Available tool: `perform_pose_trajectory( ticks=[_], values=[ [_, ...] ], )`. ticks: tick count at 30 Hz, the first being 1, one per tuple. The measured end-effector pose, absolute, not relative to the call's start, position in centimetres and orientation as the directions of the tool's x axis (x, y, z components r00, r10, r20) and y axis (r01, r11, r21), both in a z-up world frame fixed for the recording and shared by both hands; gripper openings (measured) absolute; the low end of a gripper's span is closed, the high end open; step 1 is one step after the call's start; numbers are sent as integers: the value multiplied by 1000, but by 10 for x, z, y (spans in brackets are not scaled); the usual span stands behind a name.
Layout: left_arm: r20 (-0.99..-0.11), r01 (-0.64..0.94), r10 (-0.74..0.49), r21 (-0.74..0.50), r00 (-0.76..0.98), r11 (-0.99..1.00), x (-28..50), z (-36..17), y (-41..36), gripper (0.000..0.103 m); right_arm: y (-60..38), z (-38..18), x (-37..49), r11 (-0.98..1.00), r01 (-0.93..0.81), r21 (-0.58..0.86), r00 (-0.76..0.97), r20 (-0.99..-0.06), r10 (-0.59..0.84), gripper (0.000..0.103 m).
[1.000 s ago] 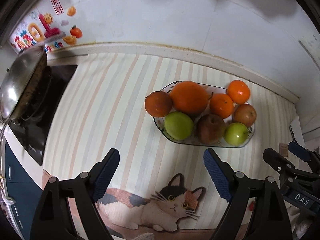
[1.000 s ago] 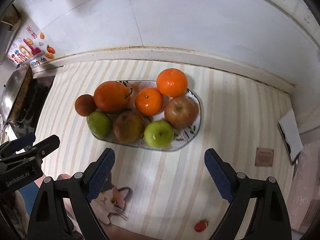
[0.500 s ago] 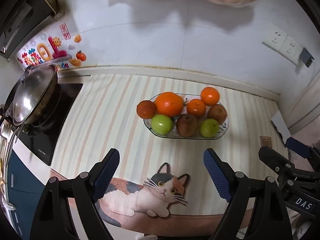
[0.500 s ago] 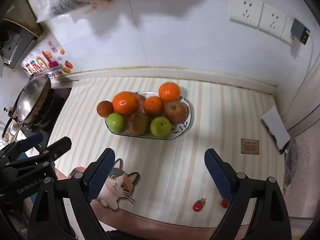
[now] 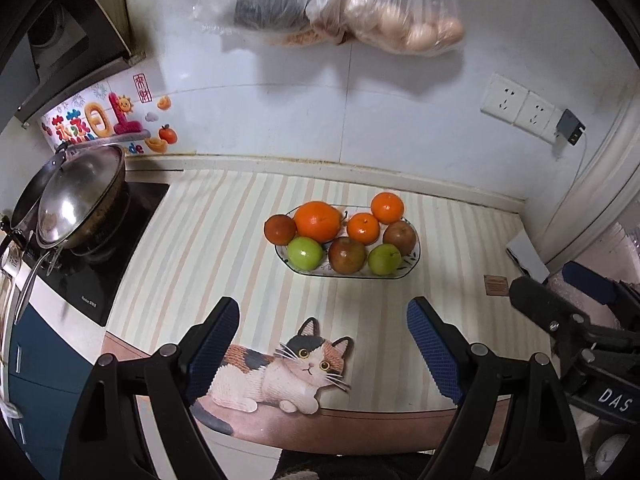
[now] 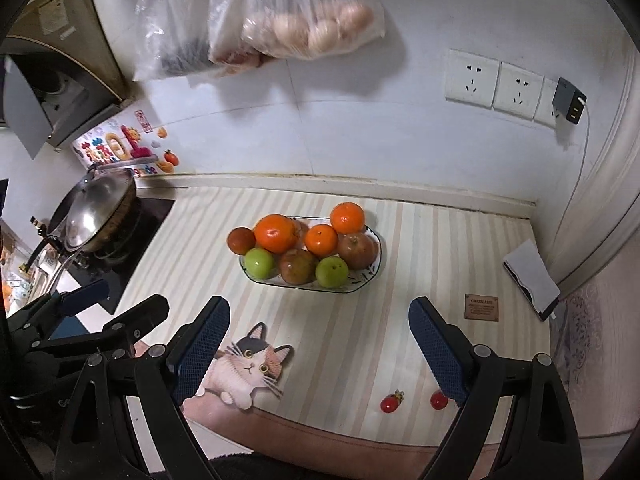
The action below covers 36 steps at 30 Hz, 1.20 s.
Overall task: Organize fruits
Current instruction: 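Move both tools toward the two cherry tomatoes on the counter, then grasp a cherry tomato with the right tool while the left tool grasps the other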
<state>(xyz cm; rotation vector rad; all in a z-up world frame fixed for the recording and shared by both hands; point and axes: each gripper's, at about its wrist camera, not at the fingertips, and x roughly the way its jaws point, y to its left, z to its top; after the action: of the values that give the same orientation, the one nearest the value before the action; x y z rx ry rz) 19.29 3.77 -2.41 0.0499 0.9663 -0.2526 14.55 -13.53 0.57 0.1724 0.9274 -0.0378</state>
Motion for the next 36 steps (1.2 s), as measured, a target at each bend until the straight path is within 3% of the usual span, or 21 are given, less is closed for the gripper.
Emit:
perform_pose_trajectory(
  ticks=[14, 22, 25, 27, 36],
  values=[
    [-848, 244, -191, -76, 495, 967, 191, -39, 28, 86, -160, -12, 138, 966, 158, 207, 572, -816, 81, 93],
    [-920, 302, -152, -39, 361, 952, 211, -101, -20, 86, -239, -96, 140, 911, 342, 231, 433, -899, 65, 93],
    [-952, 349, -138, -36, 272, 936, 215, -139, -50, 86, -270, -138, 133, 888, 409, 211, 368, -928, 51, 83],
    [-967, 371, -131, -42, 217, 928, 215, -162, -67, 86, -286, -171, 128, 873, 442, 205, 316, -947, 63, 70],
    [-998, 449, -53, -31, 38, 893, 209, -248, -127, 86, -313, -286, 116, 834, 511, 208, 154, -977, 150, 45]
  ],
)
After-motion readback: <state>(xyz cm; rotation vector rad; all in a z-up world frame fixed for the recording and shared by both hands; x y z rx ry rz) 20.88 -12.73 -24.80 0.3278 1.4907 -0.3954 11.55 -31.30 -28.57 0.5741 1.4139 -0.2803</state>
